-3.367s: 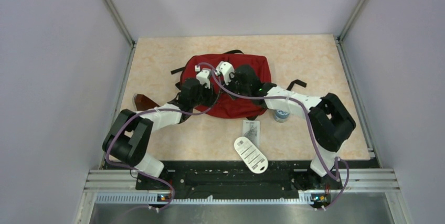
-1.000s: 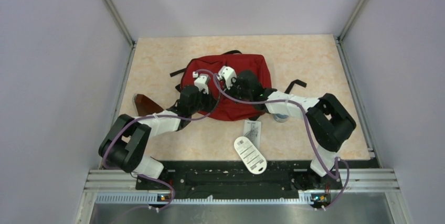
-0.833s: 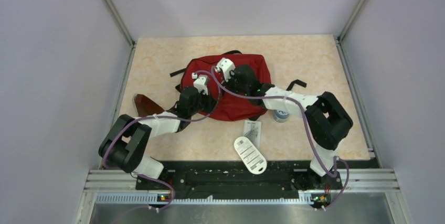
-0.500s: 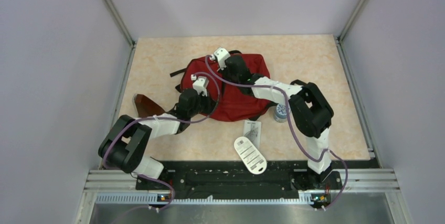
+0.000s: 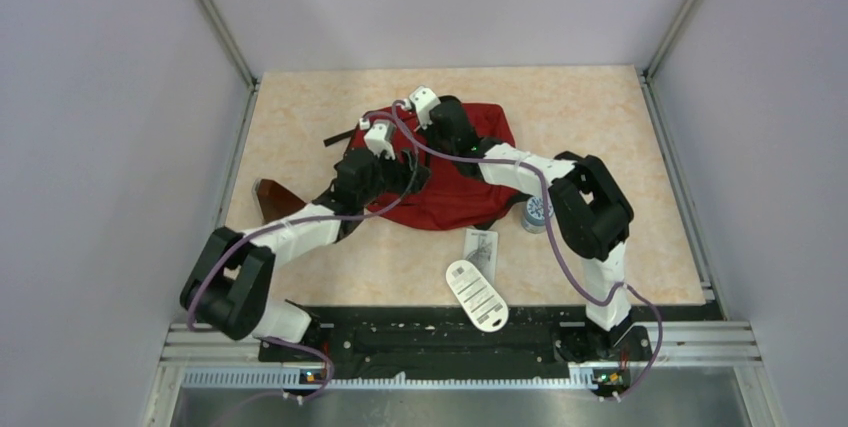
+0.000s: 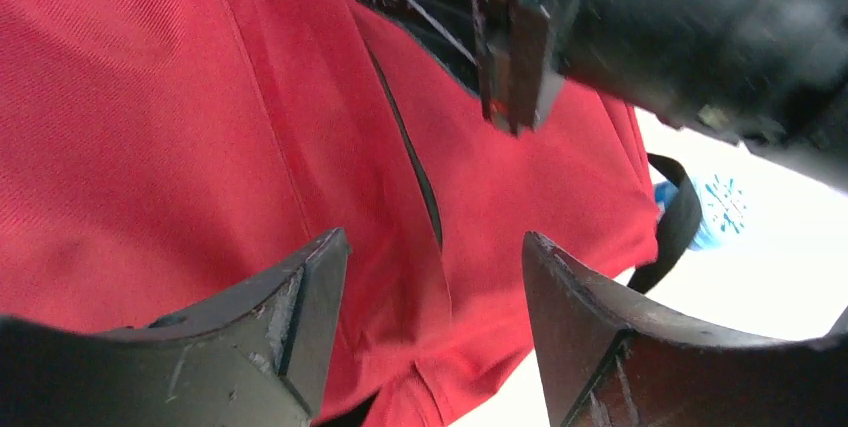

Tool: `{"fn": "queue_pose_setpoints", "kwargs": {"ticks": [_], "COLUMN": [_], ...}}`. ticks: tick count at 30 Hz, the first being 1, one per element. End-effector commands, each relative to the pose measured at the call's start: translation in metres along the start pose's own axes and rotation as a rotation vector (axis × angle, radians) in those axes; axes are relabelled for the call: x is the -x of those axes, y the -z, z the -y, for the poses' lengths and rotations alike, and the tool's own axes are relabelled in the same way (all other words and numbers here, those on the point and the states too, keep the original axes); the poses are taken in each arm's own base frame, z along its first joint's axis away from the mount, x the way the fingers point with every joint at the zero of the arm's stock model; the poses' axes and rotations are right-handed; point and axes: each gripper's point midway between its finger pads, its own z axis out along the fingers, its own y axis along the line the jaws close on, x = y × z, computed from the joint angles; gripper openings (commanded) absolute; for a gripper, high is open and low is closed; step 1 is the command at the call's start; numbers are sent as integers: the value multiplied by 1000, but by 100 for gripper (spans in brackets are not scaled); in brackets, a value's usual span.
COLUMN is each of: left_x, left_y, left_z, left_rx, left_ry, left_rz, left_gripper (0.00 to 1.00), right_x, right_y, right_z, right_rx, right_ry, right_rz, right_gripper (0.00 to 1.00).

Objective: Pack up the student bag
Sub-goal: Unzip the student bag at the center of the board.

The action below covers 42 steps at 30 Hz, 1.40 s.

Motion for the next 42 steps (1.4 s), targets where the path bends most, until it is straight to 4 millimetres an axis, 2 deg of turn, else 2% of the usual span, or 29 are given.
{"fn": "queue_pose_setpoints", "kwargs": {"ticks": [1, 3, 5, 7, 10, 12, 17, 20, 25, 30, 35, 36, 37, 40, 42], "left_x": [11, 12, 10, 7, -2, -10, -26, -36, -53, -61, -58, -55, -52, -37, -26], "left_y": [-32, -43, -51, -57, -59, -56, -37, -25, -10, 1, 1, 0, 0, 1, 3], "left_z": [1, -4, -9, -13, -13, -15, -16, -9, 9, 24, 21, 21, 21, 22, 20], "left_rx": [-9, 8, 28, 41, 34, 36, 41, 22, -8, -16, 25, 32, 38, 56, 90], "left_ry": [40, 68, 86, 98, 105, 109, 123, 147, 187, 223, 232, 229, 226, 212, 216], "left_rz": [22, 23, 18, 11, -17, -33, -62, -81, -107, -105, -106, -104, -104, -81, -61], "left_gripper": [70, 68, 59, 43, 10, 0, 0, 0, 0, 0, 0, 4, 9, 35, 48], "right_x": [28, 28, 27, 27, 27, 28, 33, 41, 50, 51, 56, 58, 61, 68, 73], "right_y": [12, 14, 16, 17, 16, 15, 5, -2, -22, -38, -30, -25, -18, 8, 29], "right_z": [12, 13, 12, 13, 18, 25, 45, 51, 47, 44, 37, 36, 37, 41, 45], "right_rx": [-17, -16, -14, -18, -46, -89, -154, -163, -147, -140, -96, -84, -76, -66, -64], "right_ry": [-56, -62, -66, -69, -73, -77, -114, -126, -110, -104, -104, -104, -105, -132, -167], "right_rz": [81, 85, 85, 85, 84, 84, 93, 111, 126, 124, 115, 113, 113, 116, 123], "right_gripper": [0, 0, 0, 0, 0, 0, 0, 0, 0, 0, 0, 0, 5, 45, 61]}}
